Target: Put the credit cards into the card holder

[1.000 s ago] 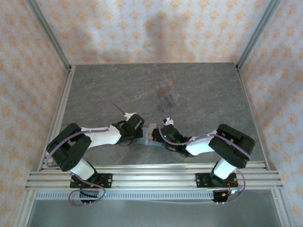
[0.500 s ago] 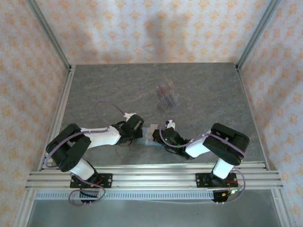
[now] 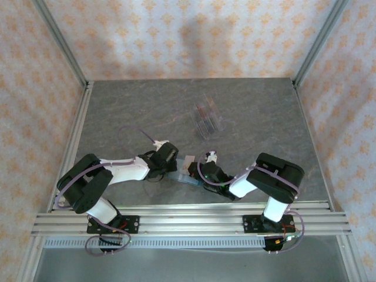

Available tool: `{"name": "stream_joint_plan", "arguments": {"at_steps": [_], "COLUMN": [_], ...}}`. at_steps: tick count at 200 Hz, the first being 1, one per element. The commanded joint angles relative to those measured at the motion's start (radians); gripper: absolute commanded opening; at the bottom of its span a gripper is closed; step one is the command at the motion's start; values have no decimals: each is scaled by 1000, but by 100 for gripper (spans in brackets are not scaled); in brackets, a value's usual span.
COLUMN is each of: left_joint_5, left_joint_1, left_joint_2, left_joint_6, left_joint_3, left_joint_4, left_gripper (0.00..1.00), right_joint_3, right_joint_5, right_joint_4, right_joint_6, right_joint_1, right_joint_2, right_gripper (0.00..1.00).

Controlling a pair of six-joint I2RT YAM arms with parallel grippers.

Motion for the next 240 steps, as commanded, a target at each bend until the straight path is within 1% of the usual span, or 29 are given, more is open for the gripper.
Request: {"name": "stream_joint_plan", "arguments": {"at_steps": [1, 66, 87, 111, 133, 163, 187, 207, 240], "left_joint_5": [202, 198, 193, 195, 190, 182, 180, 178, 178], "left_joint_1": [-45, -46, -45, -46, -46, -45, -45, -46, -46], "left_joint_2": [106, 107, 104, 106, 107, 101, 99, 99, 98], "left_joint_6": [-28, -32, -37, -42, -47, -54, -56, -58, -55], "left_joint_3": [-81, -86, -88, -91, -95, -106, -112, -114, -112], "left_joint_4": [-128, -123, -124, -120, -120, -121, -120, -117, -121], "left_gripper": [20, 20, 20, 20, 20, 20, 20, 20, 20], "right_joint_3": [11, 6, 33, 14, 14, 15, -20, -31, -60], "right_joint_5": [-23, -23, -65, -76, -70, -94, -89, -95, -103], "right_joint_4": [-60, -68, -90, -40, -44, -28, -21, -50, -36], "right_joint_6": [-6, 12, 13, 51, 56, 85, 121, 129, 145], "right_joint_1": [48, 66, 66, 67, 67, 67, 69, 69, 75], "right_joint_2": [12, 14, 25, 52, 64, 90, 74, 55, 45], "right_gripper": [0, 0, 0, 0, 0, 0, 0, 0, 0]}}
